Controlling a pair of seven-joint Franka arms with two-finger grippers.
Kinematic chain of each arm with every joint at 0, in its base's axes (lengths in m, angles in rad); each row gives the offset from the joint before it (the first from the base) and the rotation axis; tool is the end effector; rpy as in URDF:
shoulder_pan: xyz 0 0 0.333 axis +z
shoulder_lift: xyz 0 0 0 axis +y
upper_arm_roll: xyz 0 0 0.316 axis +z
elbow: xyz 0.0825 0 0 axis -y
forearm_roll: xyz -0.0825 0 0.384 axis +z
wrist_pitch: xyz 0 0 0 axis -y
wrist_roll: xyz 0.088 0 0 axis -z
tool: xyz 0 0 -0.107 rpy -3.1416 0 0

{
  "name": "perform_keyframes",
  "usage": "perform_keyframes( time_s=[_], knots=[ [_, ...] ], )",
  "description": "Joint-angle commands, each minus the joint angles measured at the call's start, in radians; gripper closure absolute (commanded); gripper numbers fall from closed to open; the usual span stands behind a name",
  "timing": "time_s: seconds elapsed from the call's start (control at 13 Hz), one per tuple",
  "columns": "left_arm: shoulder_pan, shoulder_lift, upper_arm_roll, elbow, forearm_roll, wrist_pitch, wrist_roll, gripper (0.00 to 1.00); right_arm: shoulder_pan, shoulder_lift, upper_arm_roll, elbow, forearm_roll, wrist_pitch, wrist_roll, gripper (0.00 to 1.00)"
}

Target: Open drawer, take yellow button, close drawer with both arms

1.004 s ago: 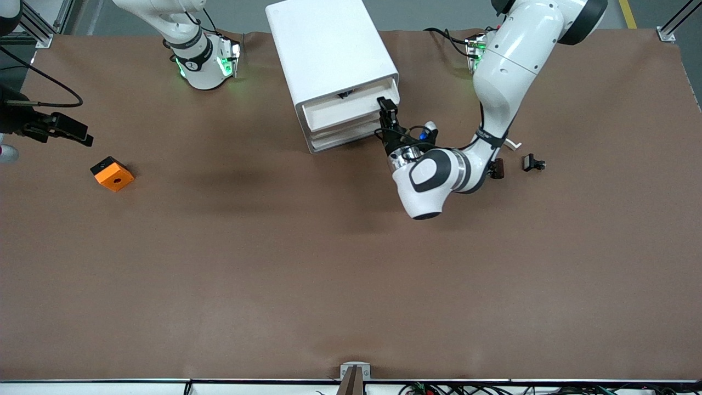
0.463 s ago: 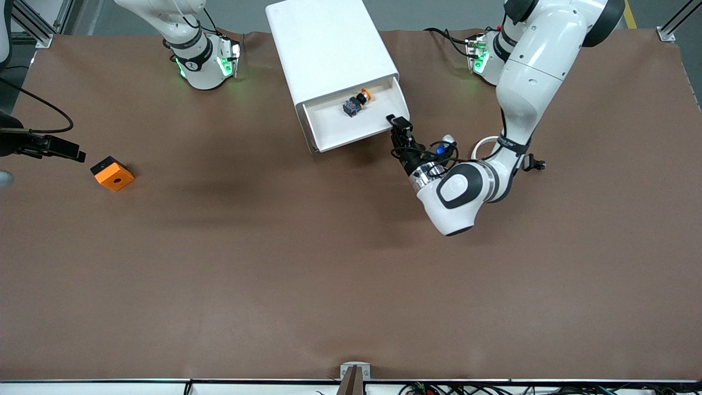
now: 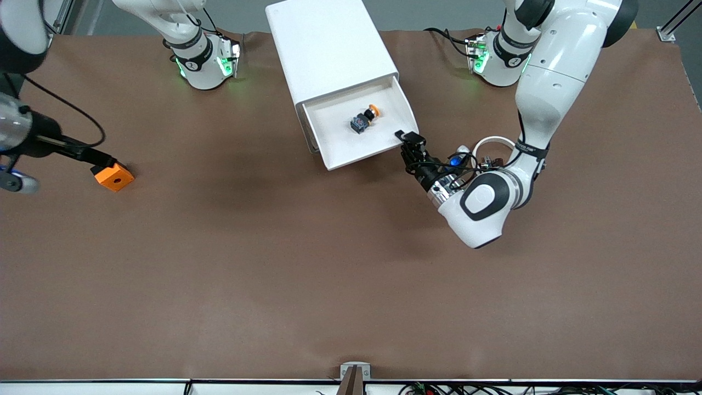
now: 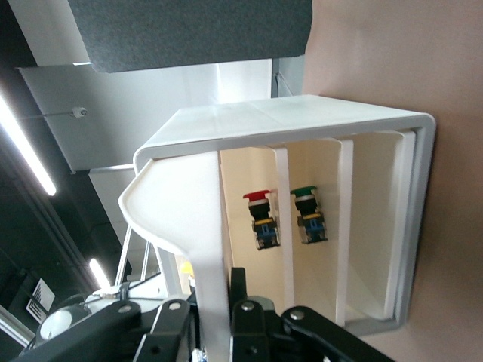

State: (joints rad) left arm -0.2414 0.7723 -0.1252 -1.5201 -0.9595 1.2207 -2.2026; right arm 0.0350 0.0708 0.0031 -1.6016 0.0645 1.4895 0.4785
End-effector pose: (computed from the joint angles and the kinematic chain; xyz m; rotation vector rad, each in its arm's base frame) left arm 0.5370 -0.3073 0.2355 -1.0385 -1.6996 1.6031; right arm 0.5614 0.0287 0.5645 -3.0357 0.6805 0.3017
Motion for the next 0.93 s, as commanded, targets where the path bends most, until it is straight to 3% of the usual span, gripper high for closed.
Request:
perform_keyframes(
  time_s=[0.0,0.15,0.31,0.39,0.46,0.54,0.85],
  knots=[
    [0.014,0.007,0.015,0.031,-0.004,0.033,0.024,0.89,0.093,0.0,-0.005,0.014,0.07,0.012,0.253,0.0],
    [0.014,0.007,0.015,0.029,-0.005,0.033,0.026,0.86,0.216,-0.002,-0.005,0.015,0.081,0.052,0.494,0.0],
    [0.013,0.01,0.015,0.029,-0.008,0.036,0.024,0.66,0.343,0.0,-0.005,0.015,0.077,0.106,0.72,0.0],
    [0.013,0.01,0.015,0.031,-0.007,0.037,0.024,0.41,0.406,0.0,-0.005,0.015,0.072,0.133,0.827,0.0],
    [0.013,0.01,0.015,0.029,-0.007,0.042,0.024,0.06,0.446,0.0,-0.005,0.015,0.074,0.155,0.915,0.0],
    [0.011,0.01,0.015,0.029,-0.007,0.042,0.026,0.0,0.48,0.006,-0.005,0.015,0.078,0.184,1.015,0.0],
    [0.014,0.005,0.015,0.055,-0.007,0.043,0.035,0.0,0.578,0.05,-0.005,0.017,0.08,0.282,1.215,0.0]
  ],
)
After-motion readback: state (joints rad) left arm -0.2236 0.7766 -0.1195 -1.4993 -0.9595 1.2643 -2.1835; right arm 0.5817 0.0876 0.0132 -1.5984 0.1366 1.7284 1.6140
